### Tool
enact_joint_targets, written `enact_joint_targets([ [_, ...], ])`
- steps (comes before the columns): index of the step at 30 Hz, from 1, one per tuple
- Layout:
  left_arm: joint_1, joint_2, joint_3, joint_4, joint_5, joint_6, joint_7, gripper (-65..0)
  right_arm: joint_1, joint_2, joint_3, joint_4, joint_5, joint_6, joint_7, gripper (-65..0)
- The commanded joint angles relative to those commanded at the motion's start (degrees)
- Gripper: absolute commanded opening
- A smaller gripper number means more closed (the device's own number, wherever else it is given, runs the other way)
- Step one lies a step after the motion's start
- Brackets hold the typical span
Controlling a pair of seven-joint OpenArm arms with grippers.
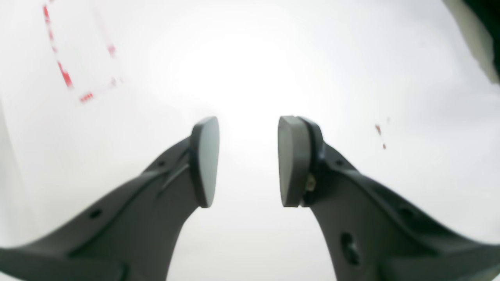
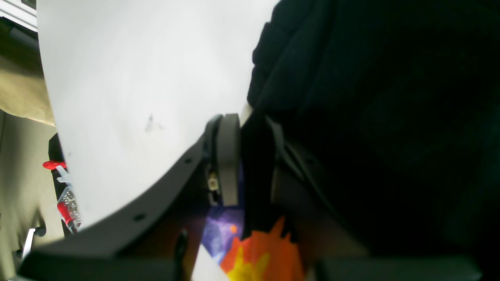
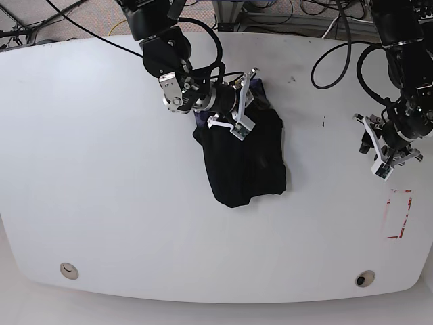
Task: Fold the T-shirt properly
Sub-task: 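Rotate the bundle and regrasp it with both grippers, then carry the folded shirt with the left gripper to the table edge and release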
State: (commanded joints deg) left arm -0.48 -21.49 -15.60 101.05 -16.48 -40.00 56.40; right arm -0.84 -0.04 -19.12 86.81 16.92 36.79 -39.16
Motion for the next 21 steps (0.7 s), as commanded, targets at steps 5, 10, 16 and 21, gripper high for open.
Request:
enact_joint_targets([
  [5,0.26,0.62,9.14,3.43,0.09,0.0,-0.18,-42.2,-1.14,0.0,6.77,11.87,0.0,0.18,-7.12,-54.9],
  [10,0.44,6.15,13.63,4.66,0.35,0.0,-0.26,-42.1,-1.14,0.88,14.51,19.96,0.0,0.35,-11.78,-54.7],
  [16,-0.62,15.56,18.29,5.71,5.36,8.22,-0.35,-37.6,-1.23,4.84,25.41,21.01,0.0,3.21,-12.66,-54.7],
  [21,-0.62,23.3,25.05,5.89,12.04,21.23,-7.56,-18.3,-0.88,6.86,35.43,19.25,0.0,3.21,-15.03,-54.5],
])
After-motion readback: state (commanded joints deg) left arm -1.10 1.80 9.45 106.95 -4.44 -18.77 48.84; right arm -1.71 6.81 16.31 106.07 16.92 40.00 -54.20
